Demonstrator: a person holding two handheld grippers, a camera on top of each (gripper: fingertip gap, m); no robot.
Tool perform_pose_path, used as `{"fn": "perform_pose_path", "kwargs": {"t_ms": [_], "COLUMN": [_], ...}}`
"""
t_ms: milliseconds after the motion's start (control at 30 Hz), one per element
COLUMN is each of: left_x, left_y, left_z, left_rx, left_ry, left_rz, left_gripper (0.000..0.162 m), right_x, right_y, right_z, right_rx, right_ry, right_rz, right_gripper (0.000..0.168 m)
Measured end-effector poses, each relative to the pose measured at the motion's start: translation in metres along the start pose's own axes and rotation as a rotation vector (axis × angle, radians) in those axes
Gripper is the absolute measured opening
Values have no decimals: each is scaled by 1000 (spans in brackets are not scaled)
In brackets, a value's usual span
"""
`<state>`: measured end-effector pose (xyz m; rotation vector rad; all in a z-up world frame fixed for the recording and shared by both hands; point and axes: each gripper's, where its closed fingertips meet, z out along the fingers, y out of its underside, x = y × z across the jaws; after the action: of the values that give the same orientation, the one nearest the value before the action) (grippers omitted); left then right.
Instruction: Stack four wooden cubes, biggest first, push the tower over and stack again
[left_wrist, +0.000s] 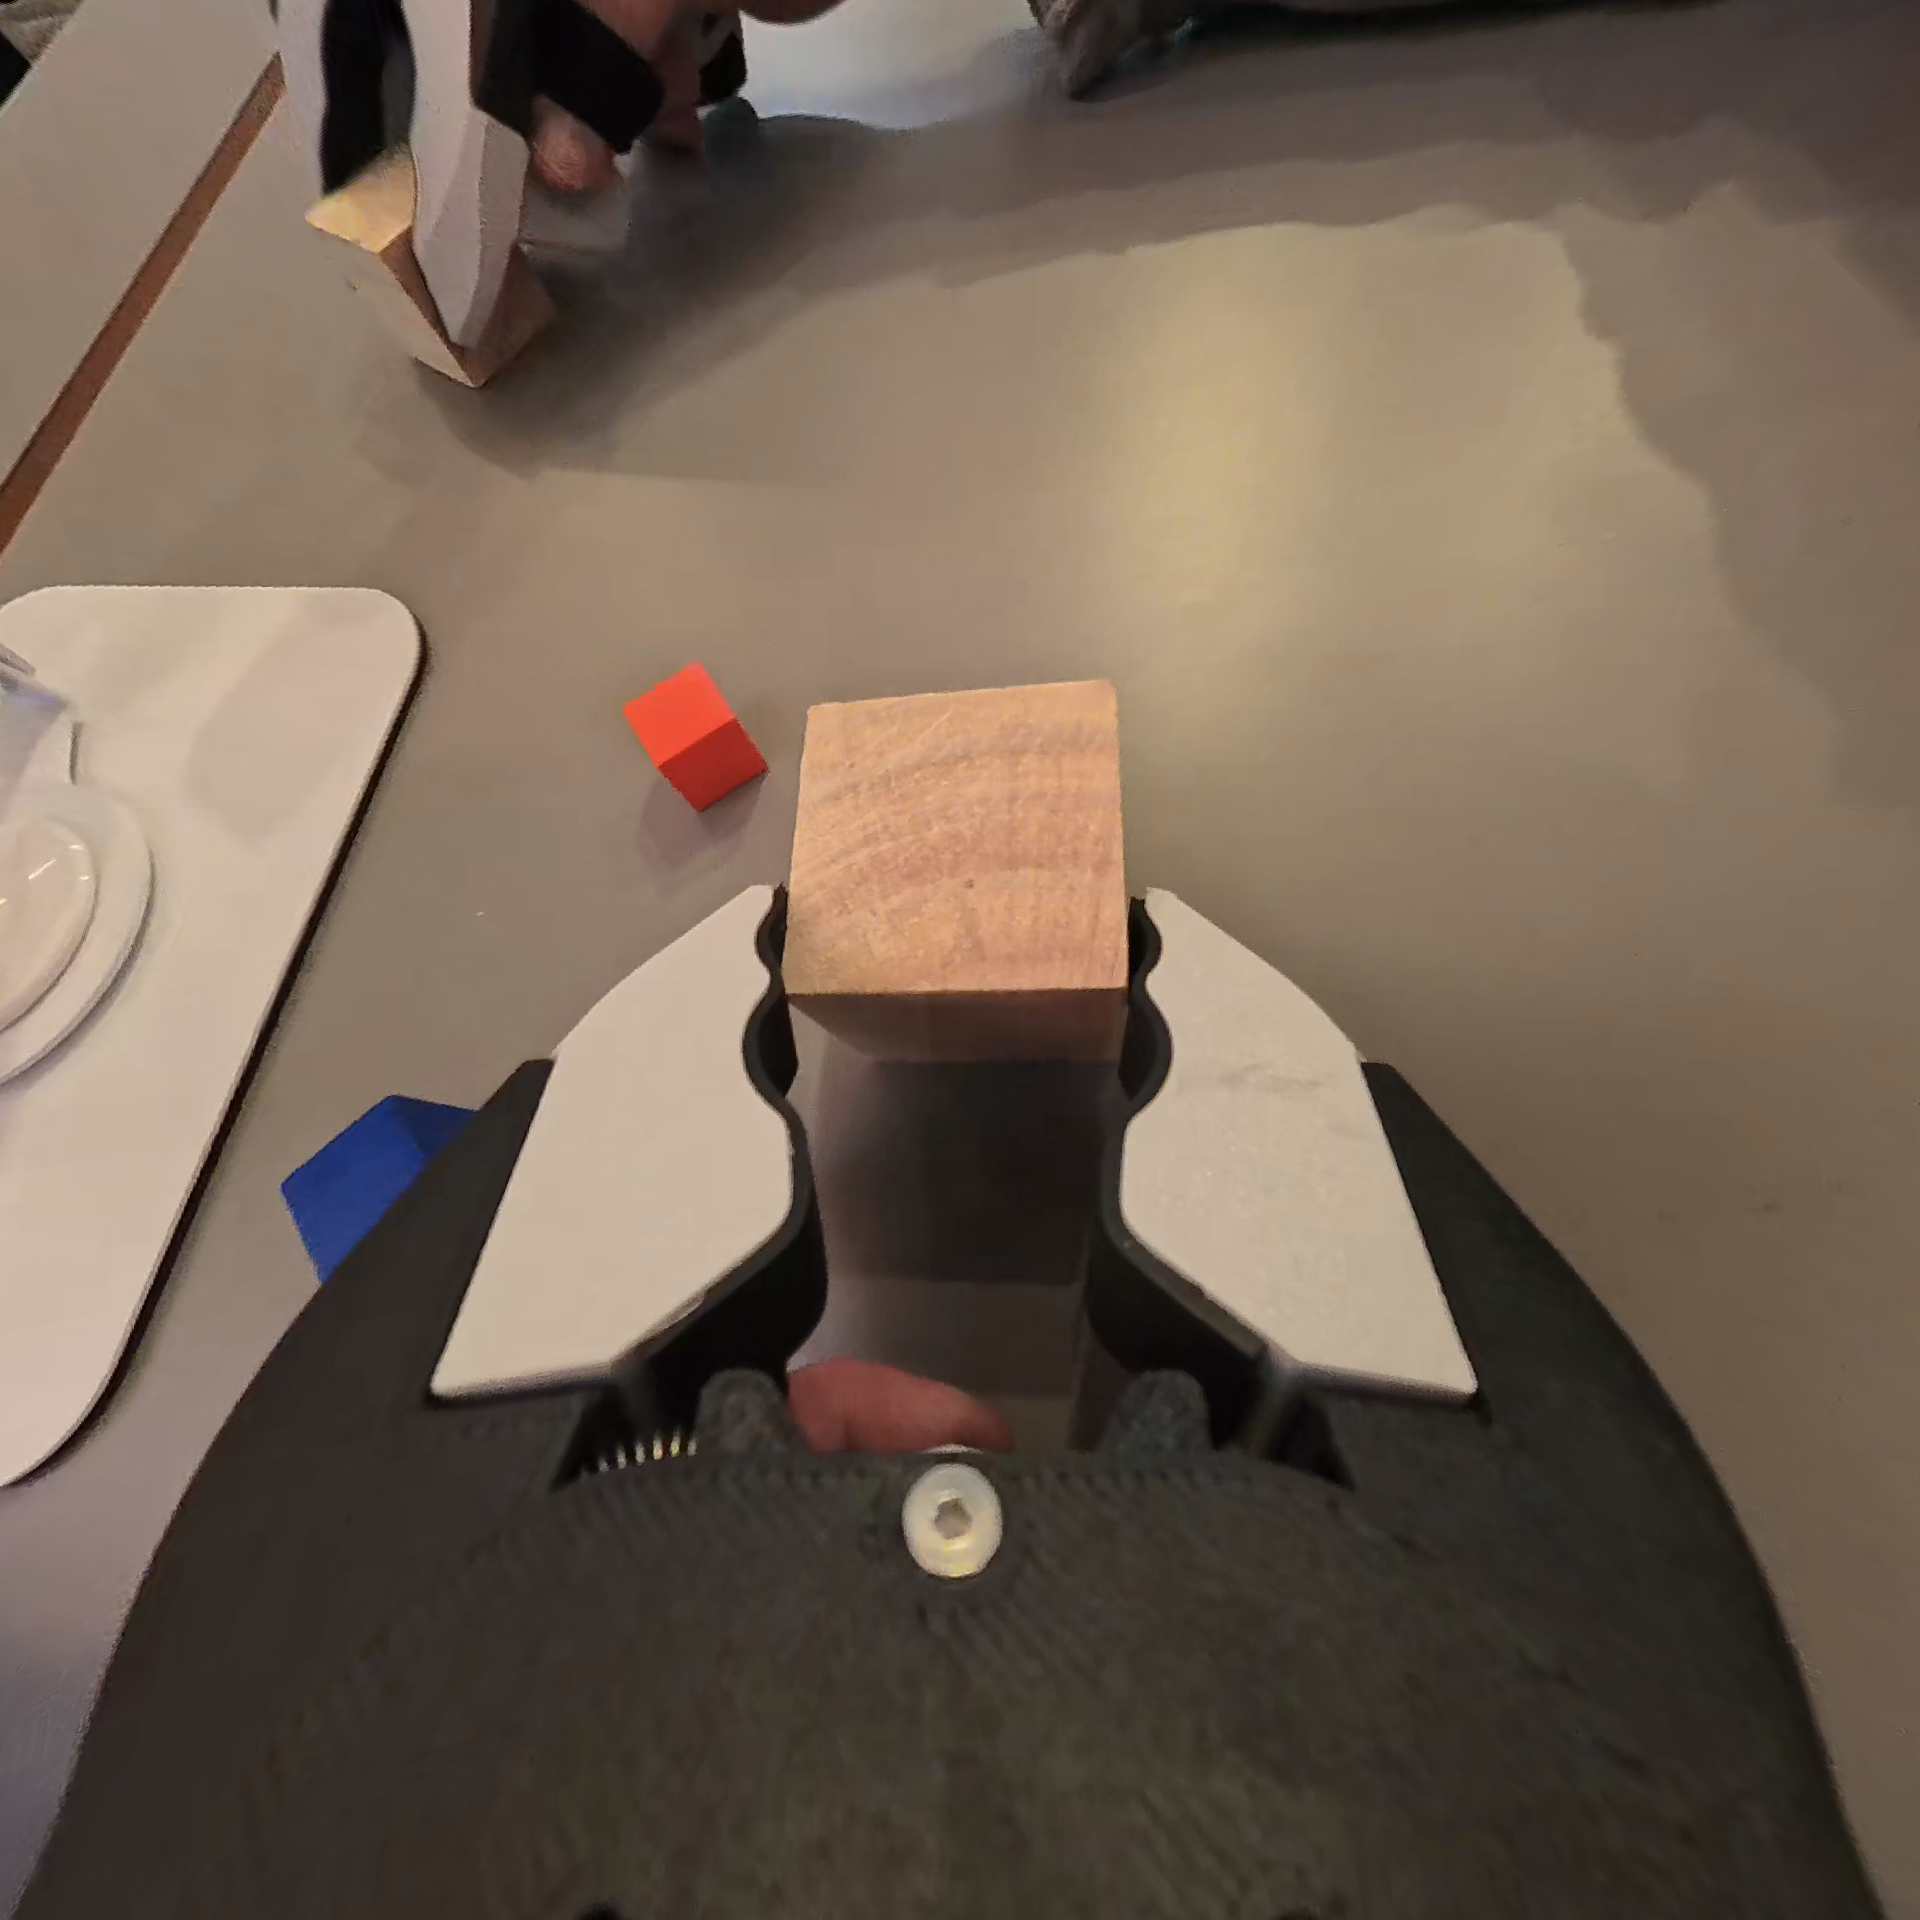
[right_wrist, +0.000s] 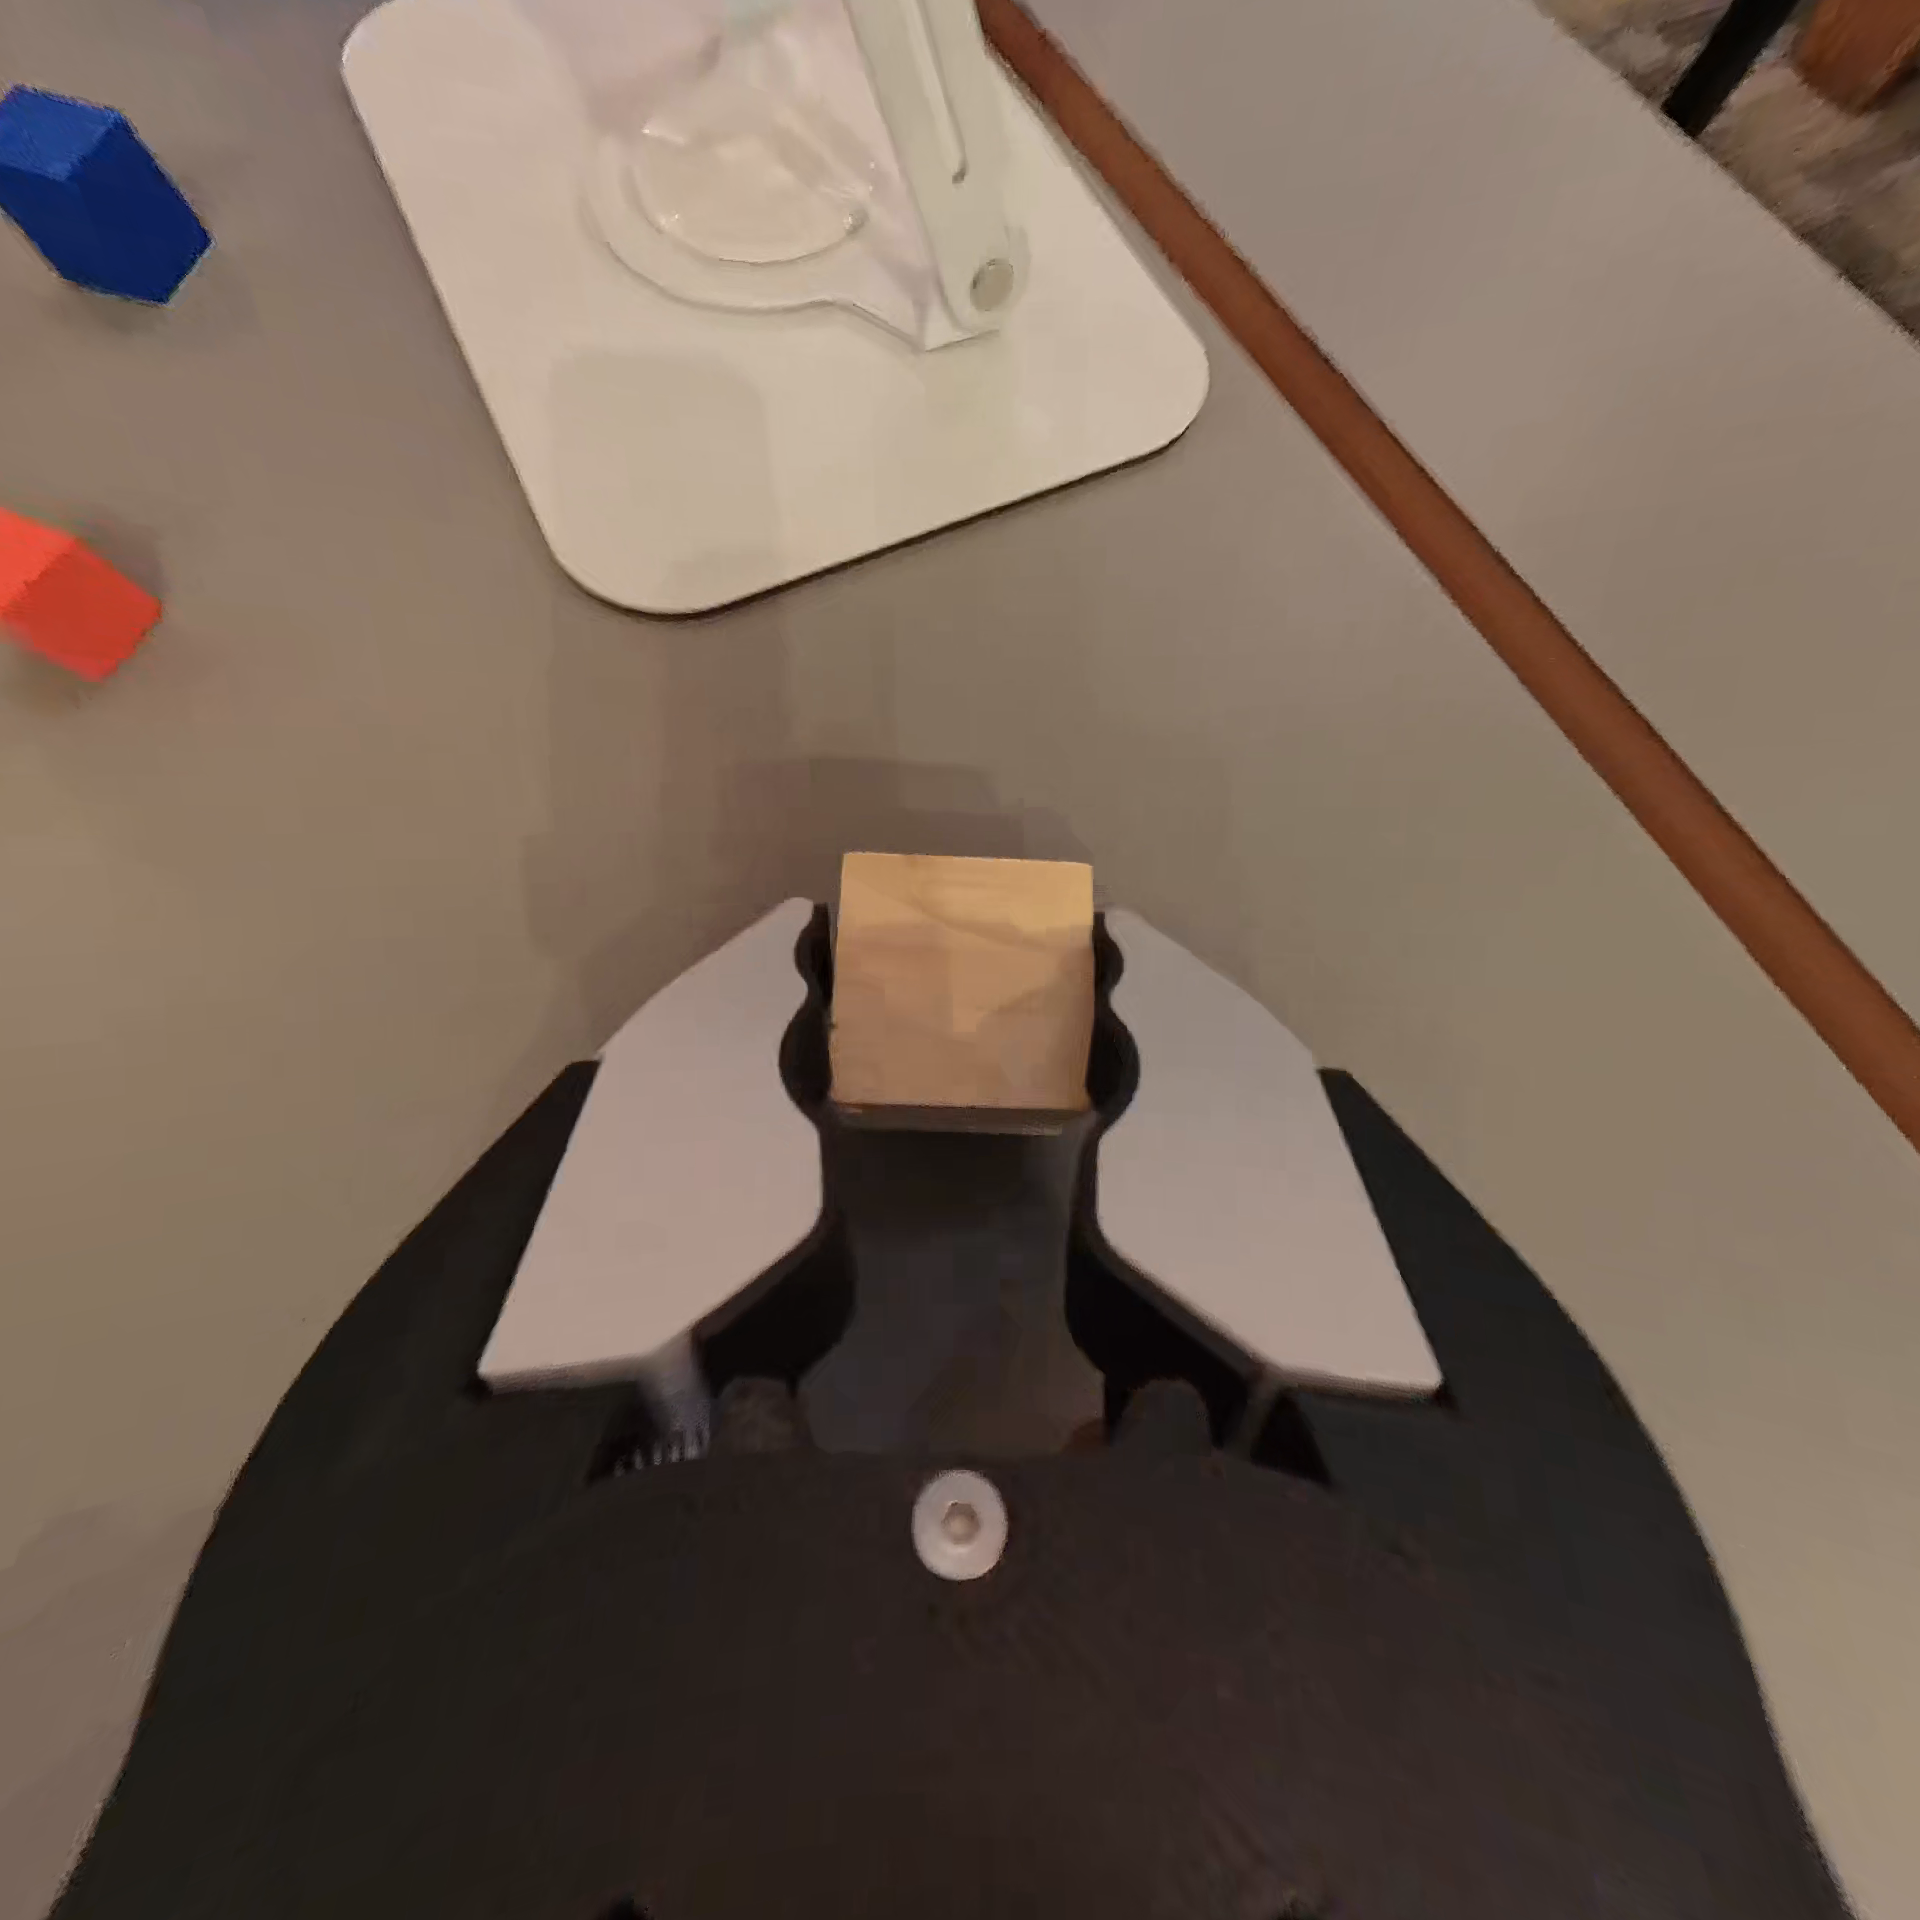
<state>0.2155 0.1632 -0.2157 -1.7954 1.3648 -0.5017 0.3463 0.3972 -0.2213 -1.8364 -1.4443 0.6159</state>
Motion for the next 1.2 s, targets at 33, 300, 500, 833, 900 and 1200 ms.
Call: {"fn": "perform_pose_path", "kwargs": {"t_ms": [33, 300, 500, 833, 900, 1200], "left_x": [-1, -9, -16, -23, -39, -104], "left_y": [0, 4, 18, 26, 26, 42], "left_z": [0, -9, -24, -31, -40, -38], "left_rx": [0, 5, -12, -34, -7, -19], "left_ry": [-8, -31, -55, -61, -117, -306], "left_rz": [6, -44, -63, -58, -84, -217], "left_gripper": [60, 81, 82, 82, 81, 69], "right_x": [-4, -131, -238, -266, -263, -191], "right_y": [-3, -92, -117, -108, -114, -91], "right_z": [-1, -30, -9, 27, 18, -6], "right_rx": [10, 179, 135, 46, 78, 122], "right_ry": [-4, -251, -482, -515, -521, -432], "right_rz": [-17, -211, -320, -332, -325, -223], "right_gripper": [67, 46, 45, 55, 69, 63]}}
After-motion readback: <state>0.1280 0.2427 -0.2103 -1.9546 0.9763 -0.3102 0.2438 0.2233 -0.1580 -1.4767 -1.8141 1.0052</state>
